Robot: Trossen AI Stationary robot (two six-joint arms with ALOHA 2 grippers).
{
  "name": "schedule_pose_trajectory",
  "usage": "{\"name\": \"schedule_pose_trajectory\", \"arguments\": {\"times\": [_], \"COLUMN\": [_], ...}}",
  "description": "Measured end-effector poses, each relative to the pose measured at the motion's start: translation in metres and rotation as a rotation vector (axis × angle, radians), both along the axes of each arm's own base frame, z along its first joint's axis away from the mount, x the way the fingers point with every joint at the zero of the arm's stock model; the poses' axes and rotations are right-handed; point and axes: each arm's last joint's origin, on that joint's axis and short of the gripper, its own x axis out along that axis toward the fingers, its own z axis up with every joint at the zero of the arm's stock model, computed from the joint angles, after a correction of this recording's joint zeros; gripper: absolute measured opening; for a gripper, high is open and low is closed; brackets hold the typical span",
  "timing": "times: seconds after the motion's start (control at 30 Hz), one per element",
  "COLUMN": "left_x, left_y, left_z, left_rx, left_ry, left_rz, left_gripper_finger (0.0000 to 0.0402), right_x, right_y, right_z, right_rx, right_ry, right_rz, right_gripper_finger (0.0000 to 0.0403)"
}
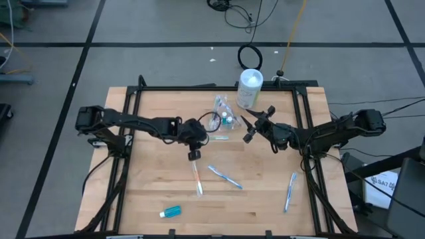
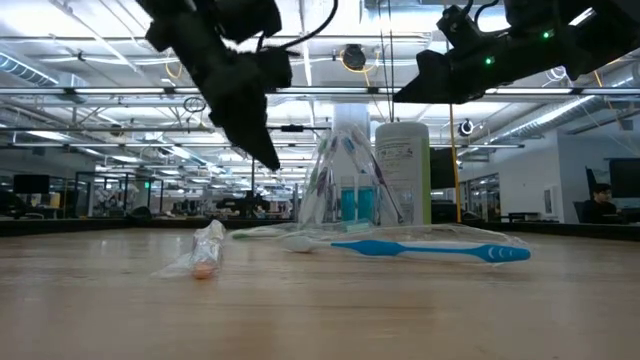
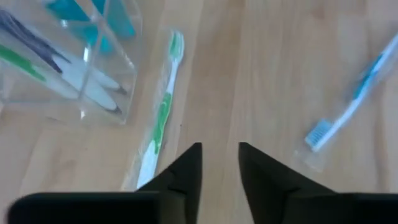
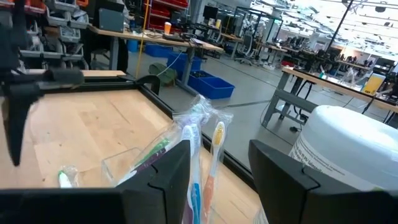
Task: Pick & Place toothbrushing station
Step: Put the green toothbrush into the transparent organizer
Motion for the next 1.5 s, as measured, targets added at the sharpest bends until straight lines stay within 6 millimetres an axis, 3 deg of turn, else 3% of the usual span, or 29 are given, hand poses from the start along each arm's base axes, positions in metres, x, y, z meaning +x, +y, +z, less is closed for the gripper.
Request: {"name": "schedule_pose_trajectory", "arguments": {"times": [0.23,0.4,0.53,0.87,1.27,1.5], "left_x": [0.012,0.014,0.016,0.014,0.008,0.007], "left_y": [0.003,0.016,0.026,0.038,0.042,0.024], "left_z": [-0.038,-0.066,-0.077,-0.077,-0.08,-0.074], "left_rx": [0.136,0.152,0.148,0.137,0.013,0.071], "left_ry": [-0.032,0.073,0.09,0.103,0.146,0.164], "left_rz": [-0.004,0.054,0.089,0.048,-0.018,-0.045], "left_gripper_finger": [0.0163,0.017,0.017,0.0157,0.0013,0.0027], "right_x": [0.0,0.0,0.0,0.0,0.0,0.001], "right_y": [0.0,0.0,0.0,0.0,0.0,0.001], "right_z": [-0.001,-0.001,-0.001,-0.002,-0.002,-0.002], "right_rx": [0.0,0.0,0.0,0.0,0.0,0.004], "right_ry": [0.008,0.011,0.011,0.025,0.025,0.024], "right_rz": [0.0,0.003,0.004,0.004,0.004,0.054], "right_gripper_finger": [0.0155,0.0155,0.0155,0.0155,0.0155,0.0155]}}
